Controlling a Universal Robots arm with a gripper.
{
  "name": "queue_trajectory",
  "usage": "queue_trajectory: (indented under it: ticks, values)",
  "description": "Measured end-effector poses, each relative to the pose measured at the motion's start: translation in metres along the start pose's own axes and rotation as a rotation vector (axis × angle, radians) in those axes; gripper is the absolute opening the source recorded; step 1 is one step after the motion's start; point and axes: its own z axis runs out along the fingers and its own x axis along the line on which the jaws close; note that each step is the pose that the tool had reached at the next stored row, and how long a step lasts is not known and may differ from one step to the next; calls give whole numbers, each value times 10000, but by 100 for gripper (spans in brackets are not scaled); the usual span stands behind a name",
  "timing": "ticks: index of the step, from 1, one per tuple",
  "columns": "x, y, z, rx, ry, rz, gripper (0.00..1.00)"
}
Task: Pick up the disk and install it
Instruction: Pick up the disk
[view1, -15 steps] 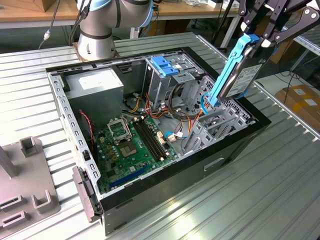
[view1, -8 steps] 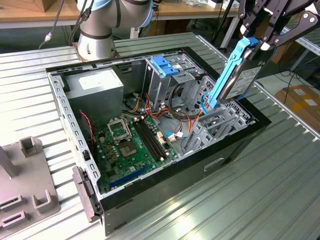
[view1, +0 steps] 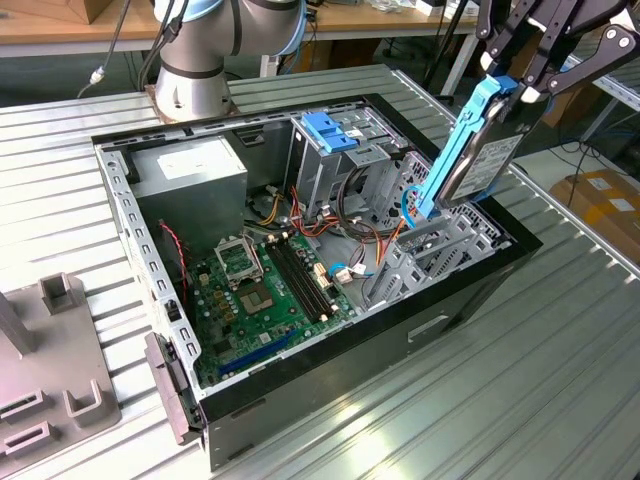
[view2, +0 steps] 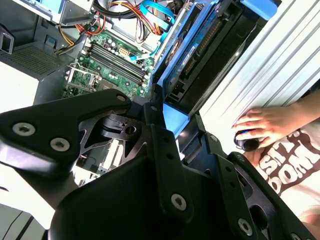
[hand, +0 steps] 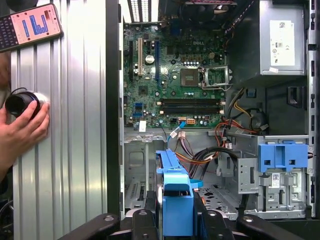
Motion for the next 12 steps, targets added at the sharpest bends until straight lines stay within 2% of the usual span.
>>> queue_trajectory:
  ticks: [7, 8, 12]
  values:
    - [29, -1, 5, 0, 0, -1, 36]
    - [31, -1, 52, 1, 1, -1, 36]
    - [33, 2, 106, 17, -1, -1, 36]
